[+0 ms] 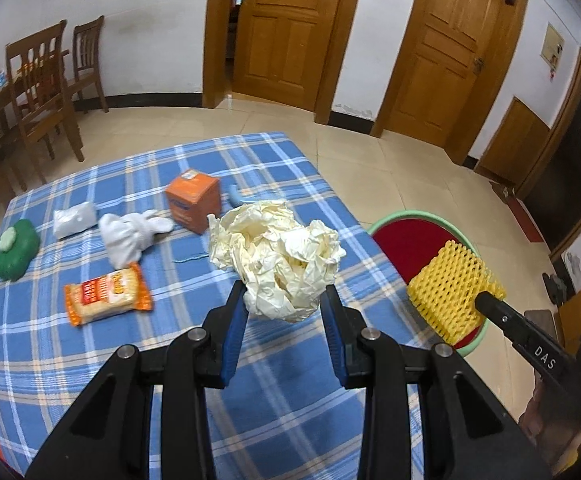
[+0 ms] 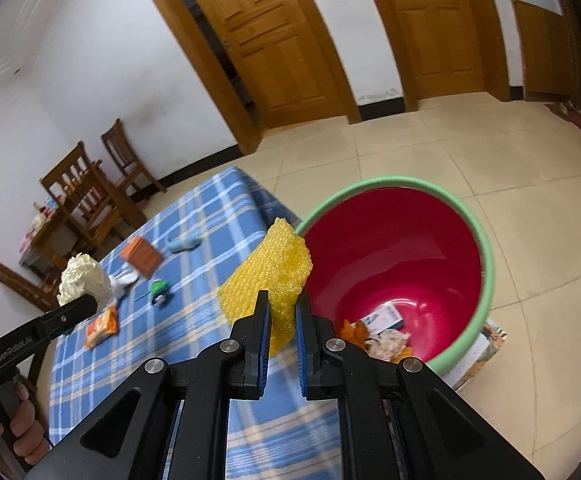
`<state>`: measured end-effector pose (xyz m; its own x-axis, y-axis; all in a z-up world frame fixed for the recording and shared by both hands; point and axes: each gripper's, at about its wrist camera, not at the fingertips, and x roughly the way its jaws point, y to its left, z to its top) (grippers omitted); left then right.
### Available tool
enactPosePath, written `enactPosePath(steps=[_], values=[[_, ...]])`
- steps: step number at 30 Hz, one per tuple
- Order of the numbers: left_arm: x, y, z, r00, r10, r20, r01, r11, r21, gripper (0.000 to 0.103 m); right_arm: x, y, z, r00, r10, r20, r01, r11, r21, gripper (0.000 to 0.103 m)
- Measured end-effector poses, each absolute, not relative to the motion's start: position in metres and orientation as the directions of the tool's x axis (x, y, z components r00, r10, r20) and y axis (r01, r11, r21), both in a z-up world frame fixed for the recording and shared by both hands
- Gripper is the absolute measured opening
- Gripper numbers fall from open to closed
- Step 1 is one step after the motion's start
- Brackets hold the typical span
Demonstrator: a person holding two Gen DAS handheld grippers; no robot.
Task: Collect trash
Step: 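Carry the foam net and crumpled paper over the red bucket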
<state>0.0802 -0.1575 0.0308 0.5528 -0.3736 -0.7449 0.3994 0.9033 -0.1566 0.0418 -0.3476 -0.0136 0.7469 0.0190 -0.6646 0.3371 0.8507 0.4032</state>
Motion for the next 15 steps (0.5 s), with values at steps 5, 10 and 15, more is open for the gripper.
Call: enactPosePath(steps=[5,10,15], values=[[0.08,-0.18,0.028,0.534,-0.385,-0.753,0.436,0.888,-0.145,0.037,0.037,-0.367,-0.021,0.737,-0.01,-0.676,0.382,0.831,0.404,0.011],[0.081,-0.203,0.025,0.518,-0.396,-0.758,0.474,0.871,-0.13,0.037,0.035,-0.384,-0.03,0.723,-0.031,-0.69,0.422,0.811,0.405,0.013],[0.083,-0.225,0.02,0.496,-0.402,-0.769,0.506,0.854,-0.121,0.037,0.036,-0.399,-0.038,0.707,-0.048,-0.706,0.454,0.797,0.399,0.015]])
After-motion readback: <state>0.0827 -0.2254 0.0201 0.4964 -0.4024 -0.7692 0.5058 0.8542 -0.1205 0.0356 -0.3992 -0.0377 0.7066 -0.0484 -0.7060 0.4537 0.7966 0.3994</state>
